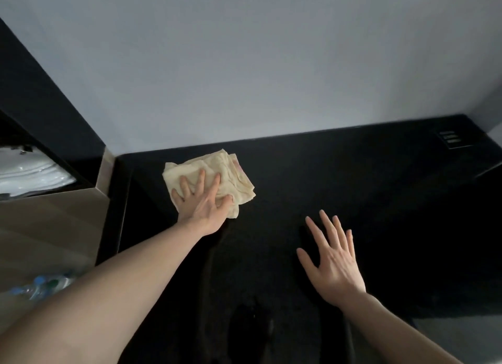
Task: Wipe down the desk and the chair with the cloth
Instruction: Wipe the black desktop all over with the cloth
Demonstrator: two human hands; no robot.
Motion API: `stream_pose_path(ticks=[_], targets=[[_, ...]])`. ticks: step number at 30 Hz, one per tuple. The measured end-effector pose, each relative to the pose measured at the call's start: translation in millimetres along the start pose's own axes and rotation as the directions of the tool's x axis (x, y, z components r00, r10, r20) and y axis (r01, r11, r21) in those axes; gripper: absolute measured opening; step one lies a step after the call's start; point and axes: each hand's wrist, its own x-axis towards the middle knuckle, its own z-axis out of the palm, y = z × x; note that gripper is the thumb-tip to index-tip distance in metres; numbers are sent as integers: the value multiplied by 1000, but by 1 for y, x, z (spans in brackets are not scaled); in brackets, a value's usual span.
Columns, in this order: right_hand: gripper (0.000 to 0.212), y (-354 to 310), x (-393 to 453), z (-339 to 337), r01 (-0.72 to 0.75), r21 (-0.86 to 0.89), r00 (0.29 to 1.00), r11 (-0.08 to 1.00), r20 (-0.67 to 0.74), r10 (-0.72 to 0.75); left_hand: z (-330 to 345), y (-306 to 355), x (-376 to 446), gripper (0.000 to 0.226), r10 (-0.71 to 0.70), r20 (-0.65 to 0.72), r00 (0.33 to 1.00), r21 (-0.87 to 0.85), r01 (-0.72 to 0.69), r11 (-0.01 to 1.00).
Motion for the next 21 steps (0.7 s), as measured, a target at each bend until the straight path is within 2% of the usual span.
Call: stream_pose_path(ticks=[5, 8, 11, 21], targets=[[76, 100, -3, -41, -86, -63, 996, 994, 1, 86, 4, 41, -12, 75, -102, 68, 992, 7, 102, 995], [78, 131, -17, -41, -126, -102, 991, 987, 28, 129, 6, 62, -15, 77, -146, 111, 983, -29, 150, 988], [76, 136, -23, -39, -109, -75, 994, 991, 4, 110, 9, 72, -14, 80, -163, 151, 975, -56, 173, 983], [81, 136, -21, -40, -94, -64, 995, 993, -28, 93, 12, 77, 1, 82, -152, 108, 982, 9, 152, 988]])
